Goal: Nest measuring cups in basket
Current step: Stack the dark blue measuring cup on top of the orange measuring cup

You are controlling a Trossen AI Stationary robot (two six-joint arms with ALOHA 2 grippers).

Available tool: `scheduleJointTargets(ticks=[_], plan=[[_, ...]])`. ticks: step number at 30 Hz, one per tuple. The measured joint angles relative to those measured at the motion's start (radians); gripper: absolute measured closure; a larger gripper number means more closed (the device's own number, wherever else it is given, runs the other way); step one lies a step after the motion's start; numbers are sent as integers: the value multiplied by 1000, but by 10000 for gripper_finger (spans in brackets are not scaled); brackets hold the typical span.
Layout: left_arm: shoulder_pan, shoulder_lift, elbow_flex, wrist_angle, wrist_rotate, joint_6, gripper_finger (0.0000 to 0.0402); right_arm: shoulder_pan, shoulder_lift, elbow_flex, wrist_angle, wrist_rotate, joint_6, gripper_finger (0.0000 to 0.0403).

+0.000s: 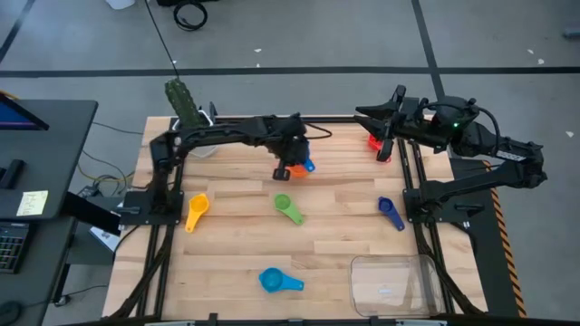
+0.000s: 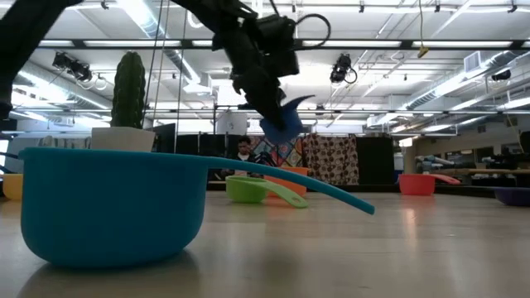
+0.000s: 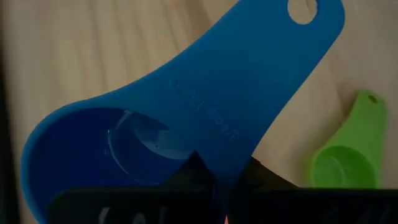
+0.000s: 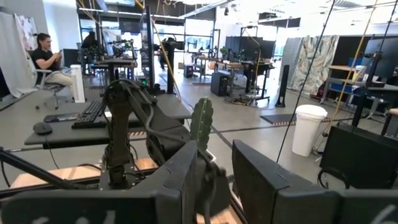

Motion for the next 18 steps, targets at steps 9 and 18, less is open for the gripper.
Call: scheduleJointTargets(ticks=[9,18], plan=[[-5,119,102,-183,-13,179,385,0,0,0,0,0,-5,296],[-18,127,102,-174,-59,509,385,0,0,0,0,0,-6,296]])
